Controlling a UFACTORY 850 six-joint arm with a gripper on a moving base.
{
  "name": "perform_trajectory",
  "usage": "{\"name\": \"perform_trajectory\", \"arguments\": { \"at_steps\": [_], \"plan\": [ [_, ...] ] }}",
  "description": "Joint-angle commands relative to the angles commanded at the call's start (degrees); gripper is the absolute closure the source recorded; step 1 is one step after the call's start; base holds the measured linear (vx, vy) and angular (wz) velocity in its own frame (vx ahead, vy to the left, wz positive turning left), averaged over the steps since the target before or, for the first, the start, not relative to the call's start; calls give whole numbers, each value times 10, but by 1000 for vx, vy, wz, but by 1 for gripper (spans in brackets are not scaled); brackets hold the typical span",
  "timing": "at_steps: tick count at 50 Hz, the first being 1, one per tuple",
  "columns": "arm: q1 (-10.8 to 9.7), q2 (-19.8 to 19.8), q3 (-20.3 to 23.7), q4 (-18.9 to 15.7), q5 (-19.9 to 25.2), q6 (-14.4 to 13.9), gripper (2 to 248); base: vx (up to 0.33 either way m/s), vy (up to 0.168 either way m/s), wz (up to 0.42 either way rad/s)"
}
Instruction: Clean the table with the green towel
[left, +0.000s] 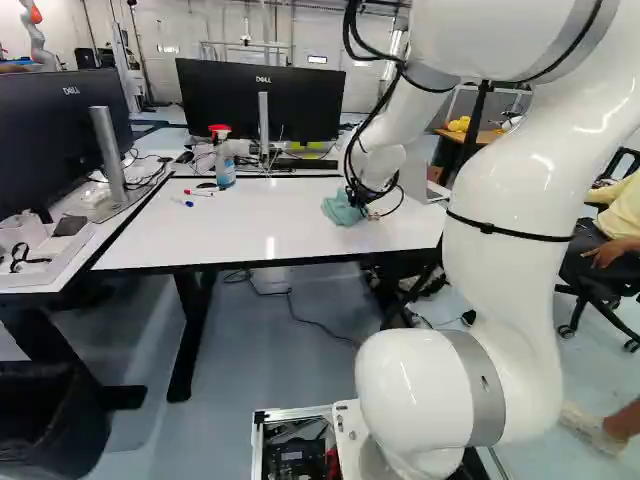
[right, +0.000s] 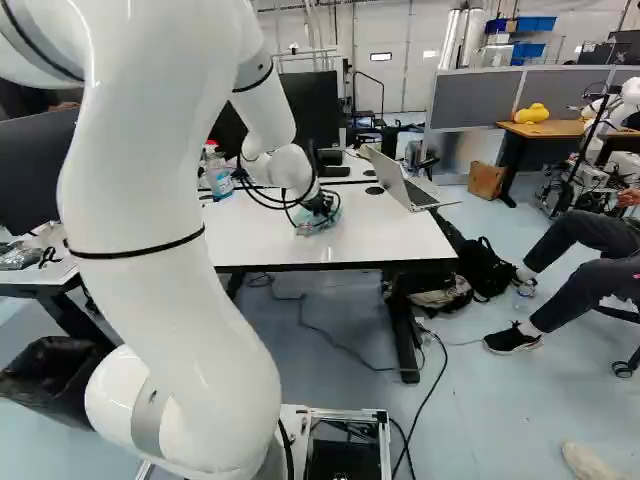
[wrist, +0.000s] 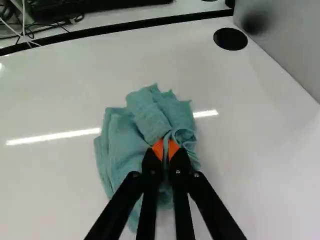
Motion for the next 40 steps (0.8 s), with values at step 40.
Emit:
{"name": "perform_trajectory", "arguments": {
  "at_steps": [40],
  "plan": [
    [1, -62, -75, 0, 0, 0, 217, 0, 0, 0]
  ]
}}
